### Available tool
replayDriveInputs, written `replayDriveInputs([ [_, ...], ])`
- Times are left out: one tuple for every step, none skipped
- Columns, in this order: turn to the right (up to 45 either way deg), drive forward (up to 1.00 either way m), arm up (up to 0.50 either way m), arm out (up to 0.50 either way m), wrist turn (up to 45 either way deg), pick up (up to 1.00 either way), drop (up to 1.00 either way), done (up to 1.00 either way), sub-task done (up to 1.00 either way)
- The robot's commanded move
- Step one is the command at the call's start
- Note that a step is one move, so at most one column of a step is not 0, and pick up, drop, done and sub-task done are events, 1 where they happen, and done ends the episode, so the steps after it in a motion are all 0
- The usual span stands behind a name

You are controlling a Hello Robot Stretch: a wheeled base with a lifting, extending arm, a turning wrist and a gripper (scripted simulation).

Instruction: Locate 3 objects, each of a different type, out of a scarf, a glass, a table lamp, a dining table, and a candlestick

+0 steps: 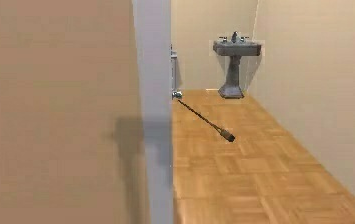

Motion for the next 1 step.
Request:
replayDriveInputs([
  [45.0, 0.00, 0.00, 0.00, 0.0, 0.00, 0.00, 0.00, 0.00],
])
